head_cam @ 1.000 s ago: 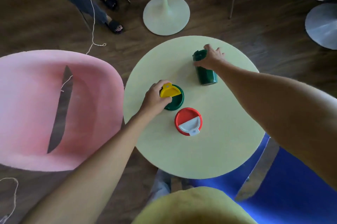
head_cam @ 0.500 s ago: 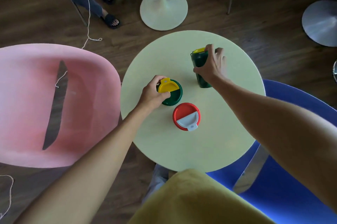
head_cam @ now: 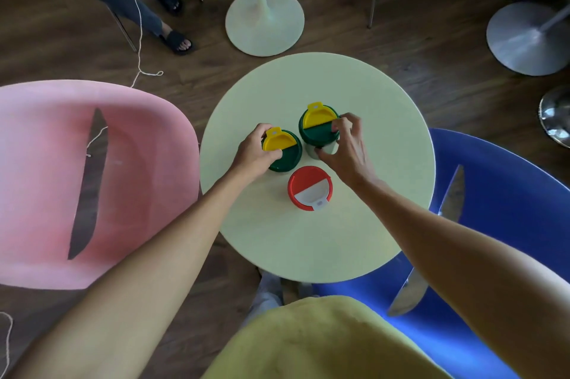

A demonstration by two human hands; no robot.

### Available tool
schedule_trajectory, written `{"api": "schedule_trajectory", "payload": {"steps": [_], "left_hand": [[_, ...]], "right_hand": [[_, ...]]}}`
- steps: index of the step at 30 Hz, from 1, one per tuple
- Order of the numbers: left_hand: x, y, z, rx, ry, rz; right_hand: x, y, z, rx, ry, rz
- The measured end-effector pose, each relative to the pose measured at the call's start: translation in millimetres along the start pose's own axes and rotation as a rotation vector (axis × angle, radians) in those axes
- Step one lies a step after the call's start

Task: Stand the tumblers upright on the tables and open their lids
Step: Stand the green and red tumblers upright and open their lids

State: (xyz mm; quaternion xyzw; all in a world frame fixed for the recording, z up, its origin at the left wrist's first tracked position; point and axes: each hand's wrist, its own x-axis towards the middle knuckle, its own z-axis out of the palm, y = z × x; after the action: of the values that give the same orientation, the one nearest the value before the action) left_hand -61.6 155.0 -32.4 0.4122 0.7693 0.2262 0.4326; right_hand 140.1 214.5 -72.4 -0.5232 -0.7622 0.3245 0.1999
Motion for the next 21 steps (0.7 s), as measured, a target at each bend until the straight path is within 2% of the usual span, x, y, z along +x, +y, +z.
{"api": "schedule_trajectory", "payload": {"steps": [5,9,13,17,21], "left_hand": [[-2,2,-2,0.006,-0.012,0.0],[-2,3,-3,0.016,-0.015,-0.007],[1,2,-4,-0.005,-0.016,-0.022],[4,0,-5,-0.03,-0.049,-0.063],[5,-3,-5,-0.088,-0.066,-0.088]], "right_hand": [[-5,9,-7,-0.046,-0.087,0.017],[-3,8,-20,0.065,-0.131,0.064],[14,6,-33,0.233,-0.173,0.232],[39,6,-33,0.379,-0.287,0.463],[43,4,-36,0.505,-0.349,0.534]]}}
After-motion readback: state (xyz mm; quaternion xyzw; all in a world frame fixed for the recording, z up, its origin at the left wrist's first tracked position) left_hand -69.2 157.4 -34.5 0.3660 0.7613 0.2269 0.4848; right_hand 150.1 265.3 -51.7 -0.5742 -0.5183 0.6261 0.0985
